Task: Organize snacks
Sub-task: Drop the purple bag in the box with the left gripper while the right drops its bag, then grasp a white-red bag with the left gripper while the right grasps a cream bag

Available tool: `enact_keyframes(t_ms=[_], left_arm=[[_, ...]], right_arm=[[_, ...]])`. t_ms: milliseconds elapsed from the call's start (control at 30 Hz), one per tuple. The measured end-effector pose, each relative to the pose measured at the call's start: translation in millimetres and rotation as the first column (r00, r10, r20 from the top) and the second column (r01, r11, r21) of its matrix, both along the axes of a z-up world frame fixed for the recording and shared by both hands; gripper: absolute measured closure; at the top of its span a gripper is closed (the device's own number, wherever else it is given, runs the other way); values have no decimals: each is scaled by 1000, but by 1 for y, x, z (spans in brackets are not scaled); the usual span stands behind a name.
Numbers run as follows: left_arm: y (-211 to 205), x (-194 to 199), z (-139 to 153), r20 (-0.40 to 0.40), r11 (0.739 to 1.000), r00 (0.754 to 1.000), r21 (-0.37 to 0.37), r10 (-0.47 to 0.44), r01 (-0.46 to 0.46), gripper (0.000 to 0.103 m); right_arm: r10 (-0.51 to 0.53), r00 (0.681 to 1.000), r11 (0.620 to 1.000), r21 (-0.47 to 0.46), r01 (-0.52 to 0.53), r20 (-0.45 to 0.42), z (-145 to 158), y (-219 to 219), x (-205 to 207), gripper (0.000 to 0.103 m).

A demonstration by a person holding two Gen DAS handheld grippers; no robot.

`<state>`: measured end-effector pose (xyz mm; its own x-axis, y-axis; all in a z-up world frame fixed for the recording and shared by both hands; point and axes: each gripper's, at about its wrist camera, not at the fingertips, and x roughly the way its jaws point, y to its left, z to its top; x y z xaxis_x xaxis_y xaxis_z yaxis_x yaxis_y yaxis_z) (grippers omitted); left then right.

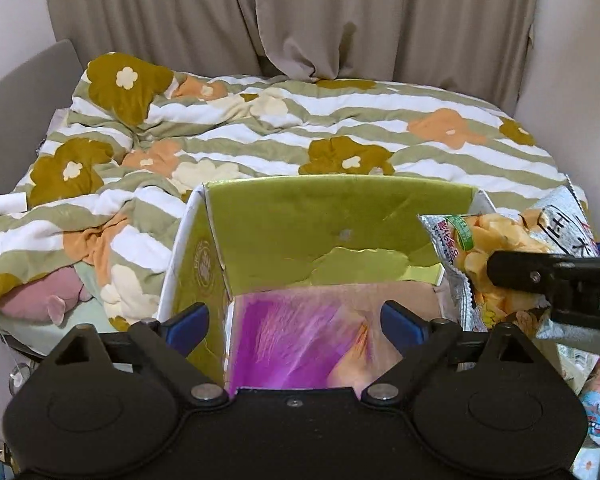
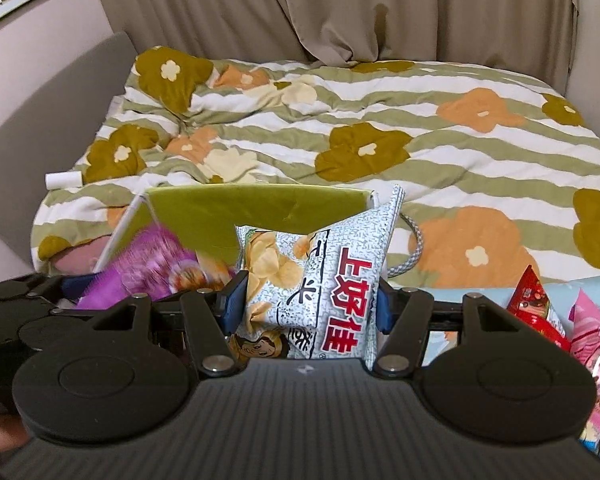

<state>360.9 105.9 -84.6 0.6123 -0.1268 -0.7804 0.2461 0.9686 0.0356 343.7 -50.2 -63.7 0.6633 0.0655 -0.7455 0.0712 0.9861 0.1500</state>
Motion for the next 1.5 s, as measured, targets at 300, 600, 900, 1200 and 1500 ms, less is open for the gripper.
enact_keyframes(t_ms=[300,600,900,1200,1500], left_arm=[[12,-22,5,-16,997,998,55,53,-52,4],[26,-31,7,-31,992,992,33,124,-123,4],[33,-37,12,-23,988,988,25,152,-151,4],[35,-51,36,35,992,991,0,130,-130,4],[36,-76,67,100,996,991,-44,86,-82,4]], right_arm=[[52,998,998,34,-51,-27,-7,-6,15,26],[124,992,991,46,-123,-15,-5,8,37,28],[143,989,989,44,-142,-27,-12,15,42,3],[130,990,991,15,-131,47,10,16,21,0],[119,988,990,-82,-111,102,50,15,-29,0]])
